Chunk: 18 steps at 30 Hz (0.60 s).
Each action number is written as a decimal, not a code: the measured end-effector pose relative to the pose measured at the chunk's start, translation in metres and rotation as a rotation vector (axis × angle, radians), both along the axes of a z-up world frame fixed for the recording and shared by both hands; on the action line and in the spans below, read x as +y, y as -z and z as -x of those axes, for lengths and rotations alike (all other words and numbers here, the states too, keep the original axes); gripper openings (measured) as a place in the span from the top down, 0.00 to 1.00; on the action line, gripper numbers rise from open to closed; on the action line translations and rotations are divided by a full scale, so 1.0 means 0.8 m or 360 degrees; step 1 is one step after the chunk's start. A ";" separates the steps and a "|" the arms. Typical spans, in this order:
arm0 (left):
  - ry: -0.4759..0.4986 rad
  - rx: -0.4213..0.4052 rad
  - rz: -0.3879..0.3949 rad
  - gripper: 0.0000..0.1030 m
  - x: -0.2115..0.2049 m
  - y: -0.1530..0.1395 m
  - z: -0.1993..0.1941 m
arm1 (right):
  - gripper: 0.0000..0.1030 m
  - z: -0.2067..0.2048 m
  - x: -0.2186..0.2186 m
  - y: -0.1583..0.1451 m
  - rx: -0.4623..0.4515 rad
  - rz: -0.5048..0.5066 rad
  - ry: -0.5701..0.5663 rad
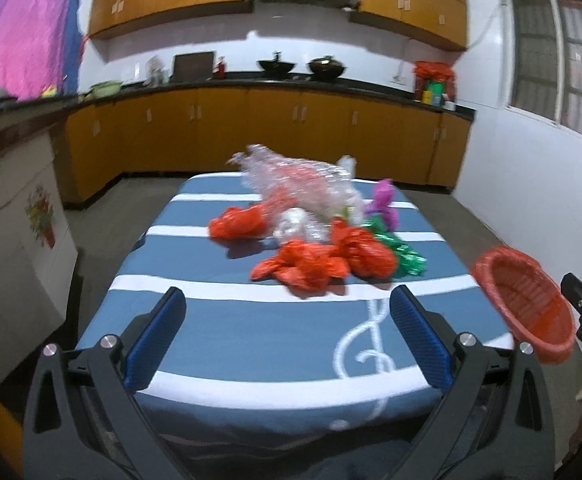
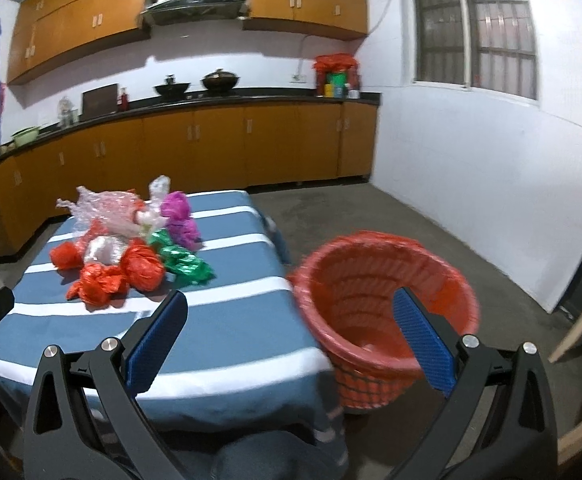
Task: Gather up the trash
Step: 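Grasp a red bag with the right tool while the left tool grasps another red bag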
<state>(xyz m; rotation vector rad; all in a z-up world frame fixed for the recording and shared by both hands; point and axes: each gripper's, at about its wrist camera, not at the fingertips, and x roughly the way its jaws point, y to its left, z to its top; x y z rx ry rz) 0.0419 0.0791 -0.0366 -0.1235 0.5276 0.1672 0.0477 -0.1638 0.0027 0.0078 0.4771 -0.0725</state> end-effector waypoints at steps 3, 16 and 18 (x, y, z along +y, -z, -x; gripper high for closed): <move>-0.0066 0.0005 0.0013 0.04 0.024 0.003 -0.010 | 0.02 -0.032 0.021 0.003 0.0023 -0.0023 -0.0126; -0.0311 0.0018 0.0002 0.04 0.100 0.021 -0.065 | 0.29 -0.183 0.136 0.063 0.0286 0.0036 -0.0472; -0.0327 0.0040 0.0002 0.04 0.108 0.026 -0.070 | 0.30 -0.196 0.146 0.073 0.0321 0.0037 -0.0497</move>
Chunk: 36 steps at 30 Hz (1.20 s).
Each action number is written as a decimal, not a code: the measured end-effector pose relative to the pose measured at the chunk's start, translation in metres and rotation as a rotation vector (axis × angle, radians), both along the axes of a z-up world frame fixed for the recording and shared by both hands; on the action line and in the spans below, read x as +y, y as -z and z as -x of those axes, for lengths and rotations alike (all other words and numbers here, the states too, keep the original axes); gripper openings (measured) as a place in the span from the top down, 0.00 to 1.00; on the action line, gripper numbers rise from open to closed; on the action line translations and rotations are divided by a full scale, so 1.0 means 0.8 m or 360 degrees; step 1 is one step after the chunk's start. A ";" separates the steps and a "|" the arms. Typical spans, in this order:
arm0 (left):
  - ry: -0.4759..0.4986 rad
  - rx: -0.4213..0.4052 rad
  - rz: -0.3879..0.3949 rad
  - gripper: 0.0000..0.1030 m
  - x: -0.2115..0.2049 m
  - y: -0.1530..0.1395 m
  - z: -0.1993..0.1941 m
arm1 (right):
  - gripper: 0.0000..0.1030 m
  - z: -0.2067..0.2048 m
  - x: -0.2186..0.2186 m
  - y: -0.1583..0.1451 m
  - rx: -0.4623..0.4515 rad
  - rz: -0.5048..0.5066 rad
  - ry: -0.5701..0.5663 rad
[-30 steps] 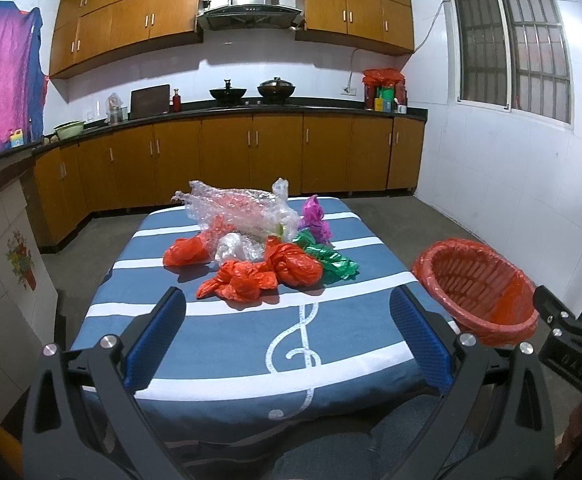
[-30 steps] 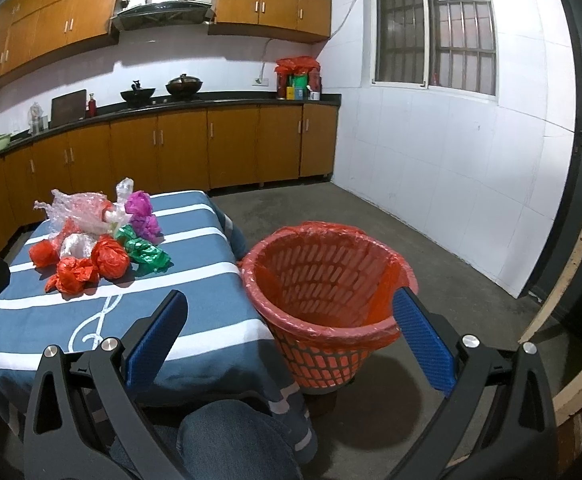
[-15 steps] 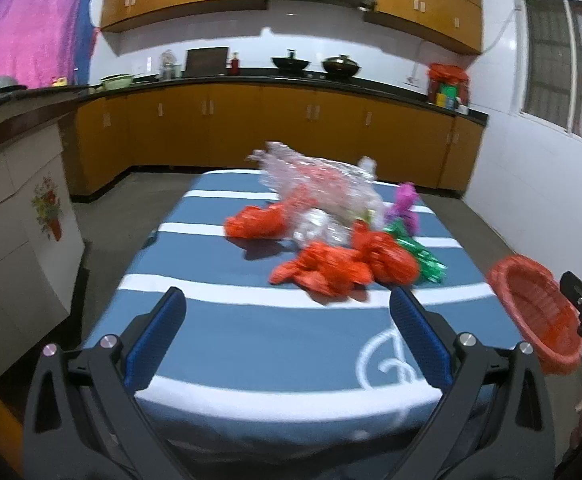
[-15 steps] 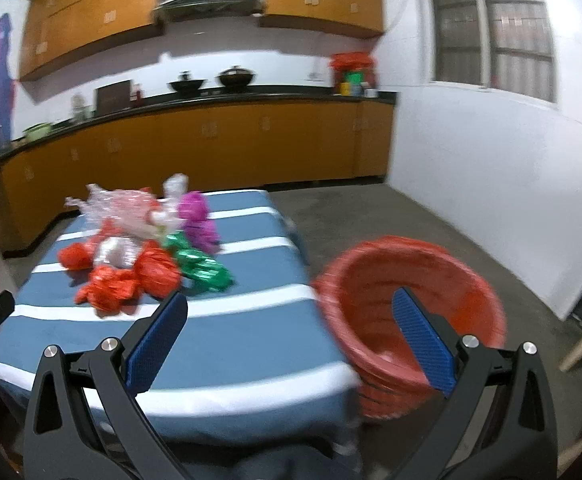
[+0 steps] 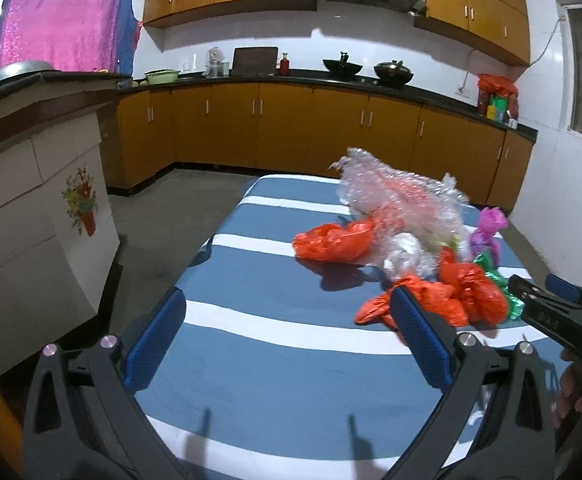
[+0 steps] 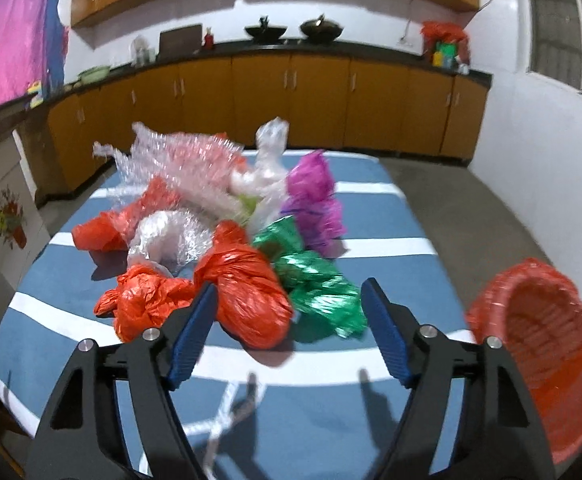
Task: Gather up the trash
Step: 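Grasp a red bag with the right tool while the left tool grasps another red bag, then carry both red bags to the red wastebasket and open both tools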
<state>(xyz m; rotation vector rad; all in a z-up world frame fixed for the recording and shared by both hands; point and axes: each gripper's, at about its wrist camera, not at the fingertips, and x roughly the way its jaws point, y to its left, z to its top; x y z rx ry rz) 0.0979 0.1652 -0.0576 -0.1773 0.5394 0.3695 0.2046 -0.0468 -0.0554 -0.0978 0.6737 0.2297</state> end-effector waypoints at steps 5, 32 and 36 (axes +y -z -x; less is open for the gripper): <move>-0.0021 0.0042 0.0029 0.04 0.011 0.012 -0.011 | 0.34 -0.027 0.022 0.022 0.0071 0.0056 -0.0046; 0.0291 0.0081 0.0037 0.05 -0.056 0.017 -0.077 | 0.82 0.017 -0.039 -0.022 -0.0046 -0.0134 -0.0049; 0.0364 0.0150 0.0043 0.10 -0.081 0.027 -0.109 | 0.82 0.016 -0.067 -0.023 -0.0052 -0.0127 0.0046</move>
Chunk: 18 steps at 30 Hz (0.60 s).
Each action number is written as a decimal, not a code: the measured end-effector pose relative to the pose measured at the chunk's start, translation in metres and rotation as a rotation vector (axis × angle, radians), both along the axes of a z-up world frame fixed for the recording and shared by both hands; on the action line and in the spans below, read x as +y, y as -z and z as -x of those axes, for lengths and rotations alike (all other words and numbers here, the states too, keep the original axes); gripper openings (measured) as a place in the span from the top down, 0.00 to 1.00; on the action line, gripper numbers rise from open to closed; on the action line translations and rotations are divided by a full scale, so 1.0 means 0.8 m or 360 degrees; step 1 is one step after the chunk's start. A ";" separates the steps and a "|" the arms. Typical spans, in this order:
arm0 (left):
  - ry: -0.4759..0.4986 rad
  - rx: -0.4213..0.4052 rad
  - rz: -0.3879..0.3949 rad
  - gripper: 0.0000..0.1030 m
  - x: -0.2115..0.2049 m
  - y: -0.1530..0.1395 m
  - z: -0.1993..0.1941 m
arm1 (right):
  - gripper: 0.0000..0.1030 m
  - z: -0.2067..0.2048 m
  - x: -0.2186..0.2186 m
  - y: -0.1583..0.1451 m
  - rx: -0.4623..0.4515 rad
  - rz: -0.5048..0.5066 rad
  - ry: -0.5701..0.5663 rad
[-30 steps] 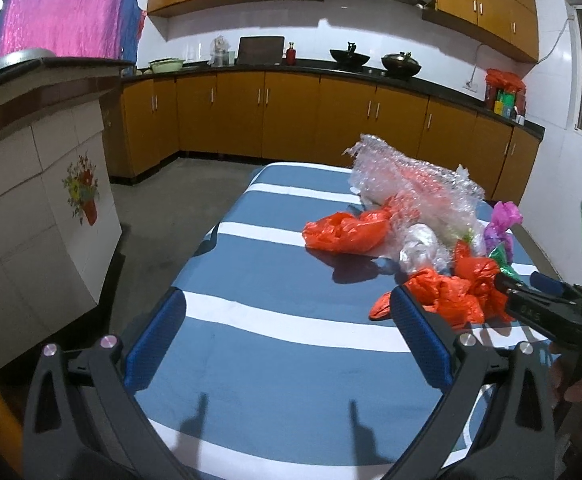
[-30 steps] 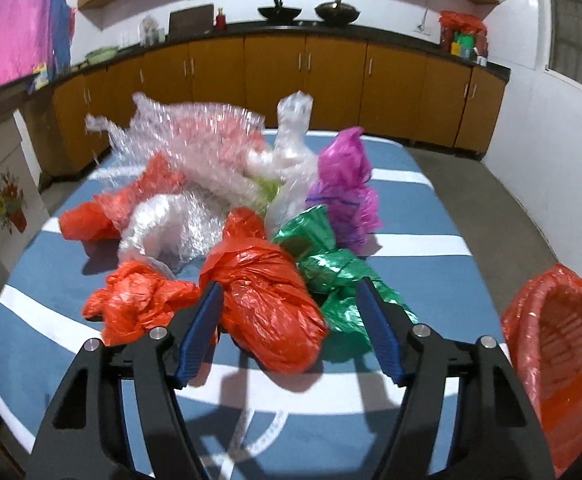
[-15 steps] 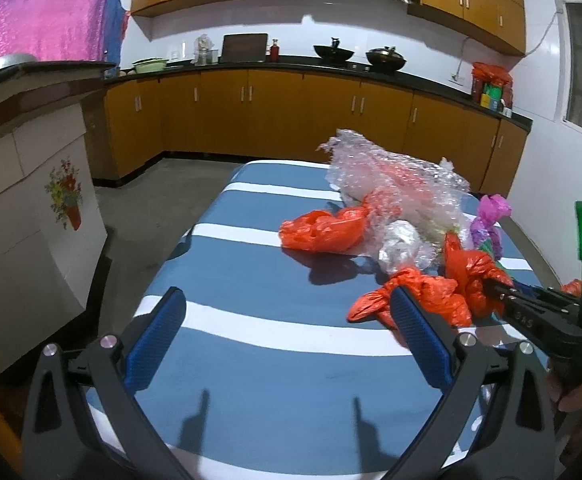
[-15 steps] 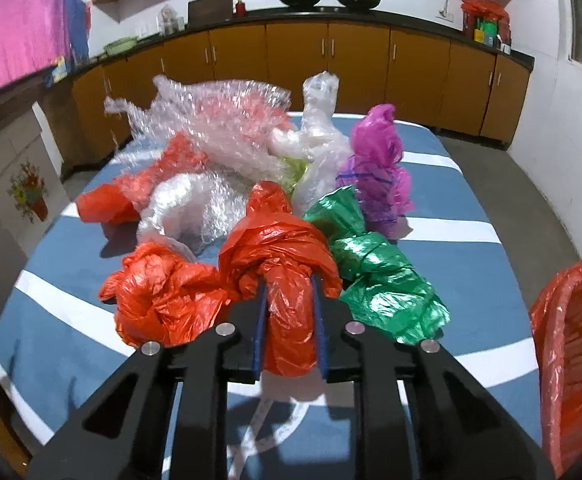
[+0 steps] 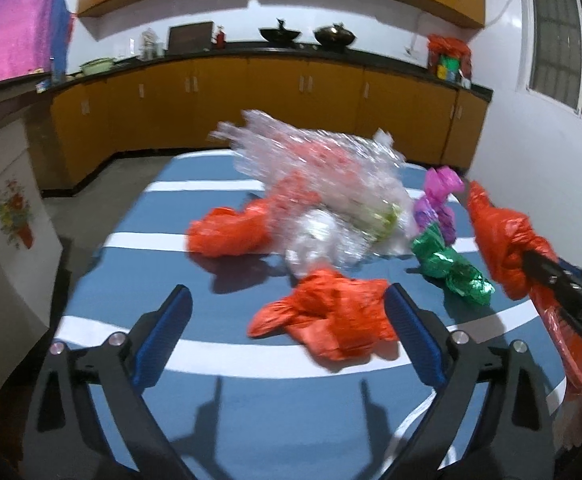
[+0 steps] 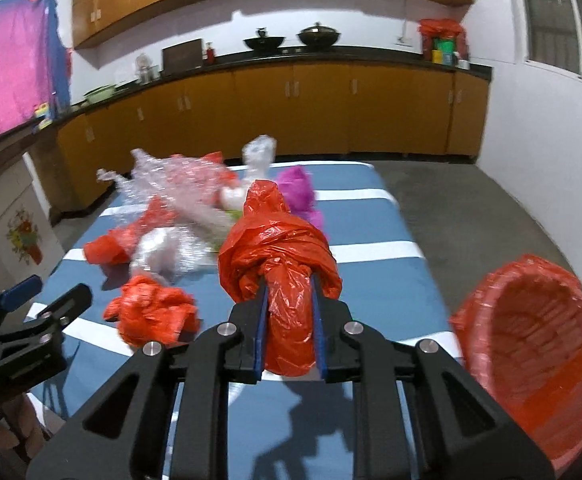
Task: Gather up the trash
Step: 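Carry both red bags to the red wastebasket and open both tools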
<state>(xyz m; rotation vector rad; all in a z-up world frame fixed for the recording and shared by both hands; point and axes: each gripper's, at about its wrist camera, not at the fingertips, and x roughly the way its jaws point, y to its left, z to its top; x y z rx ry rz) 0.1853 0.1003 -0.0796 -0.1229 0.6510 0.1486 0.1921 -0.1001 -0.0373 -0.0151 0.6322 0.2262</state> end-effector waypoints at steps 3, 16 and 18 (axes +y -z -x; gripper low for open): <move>0.0043 0.0076 -0.0023 0.18 -0.016 0.014 -0.023 | 0.82 -0.003 -0.017 0.002 0.0019 -0.0010 0.0053; 0.0166 0.0242 0.0050 0.72 -0.035 0.058 -0.045 | 0.81 0.002 -0.043 0.006 0.0044 -0.0041 0.0113; 0.0185 0.0231 0.0069 0.74 -0.034 0.057 -0.042 | 0.81 0.005 -0.045 0.004 0.0038 -0.0047 0.0116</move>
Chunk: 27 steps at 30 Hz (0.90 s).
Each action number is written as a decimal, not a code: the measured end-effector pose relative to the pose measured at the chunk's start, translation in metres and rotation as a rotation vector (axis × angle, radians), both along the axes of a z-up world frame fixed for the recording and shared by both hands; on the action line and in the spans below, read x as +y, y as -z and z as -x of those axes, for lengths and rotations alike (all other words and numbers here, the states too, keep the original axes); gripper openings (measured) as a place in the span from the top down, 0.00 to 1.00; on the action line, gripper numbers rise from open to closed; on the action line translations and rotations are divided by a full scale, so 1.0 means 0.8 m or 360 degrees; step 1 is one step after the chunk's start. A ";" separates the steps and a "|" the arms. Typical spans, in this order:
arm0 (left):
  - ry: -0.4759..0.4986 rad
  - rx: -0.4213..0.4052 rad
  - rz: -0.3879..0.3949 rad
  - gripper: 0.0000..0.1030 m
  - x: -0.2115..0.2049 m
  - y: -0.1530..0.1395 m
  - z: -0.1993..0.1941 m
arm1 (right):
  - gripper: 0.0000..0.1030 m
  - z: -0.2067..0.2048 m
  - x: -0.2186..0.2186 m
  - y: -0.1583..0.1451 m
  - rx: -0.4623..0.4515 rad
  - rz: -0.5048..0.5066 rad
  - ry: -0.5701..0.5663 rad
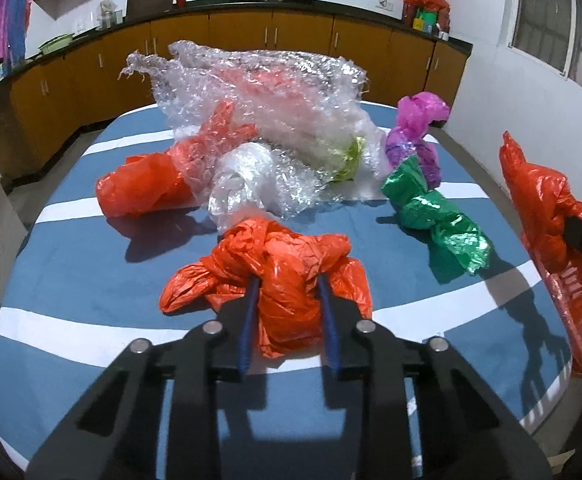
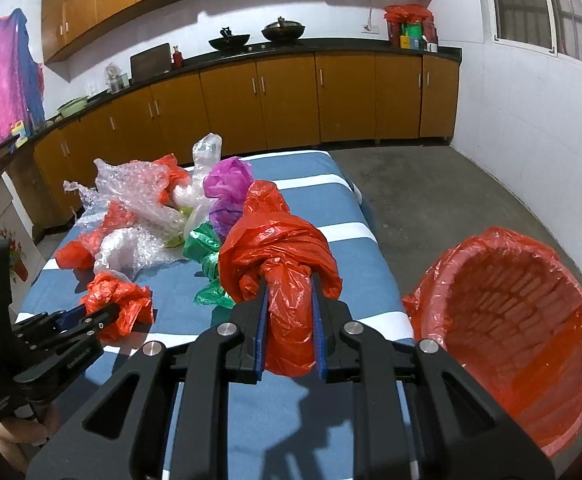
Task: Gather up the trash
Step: 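Carry both red bags to the red wastebasket and open both tools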
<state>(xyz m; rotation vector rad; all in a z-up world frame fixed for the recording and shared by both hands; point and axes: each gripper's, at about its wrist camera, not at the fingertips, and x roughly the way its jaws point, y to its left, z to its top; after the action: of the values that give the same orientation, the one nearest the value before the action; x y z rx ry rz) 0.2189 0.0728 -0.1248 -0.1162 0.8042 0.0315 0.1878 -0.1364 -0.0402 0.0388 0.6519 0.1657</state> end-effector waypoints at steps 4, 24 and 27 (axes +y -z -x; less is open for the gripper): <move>0.0018 -0.0036 0.0049 0.77 0.002 -0.009 0.010 | 0.81 0.008 -0.005 -0.006 -0.0014 -0.0009 0.0007; 0.0335 -0.0277 0.0088 0.77 -0.093 -0.104 0.035 | 0.82 0.060 -0.097 -0.025 -0.0071 -0.0051 0.0275; 0.0404 -0.0296 0.0101 0.77 -0.116 -0.114 0.036 | 0.82 0.070 -0.117 -0.026 -0.0076 -0.0065 0.0343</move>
<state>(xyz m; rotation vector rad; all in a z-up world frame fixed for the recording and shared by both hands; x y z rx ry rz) 0.1897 -0.0202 -0.0335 -0.0754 0.6292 -0.2415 0.1315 -0.2297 -0.0194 0.1434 0.5922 -0.0277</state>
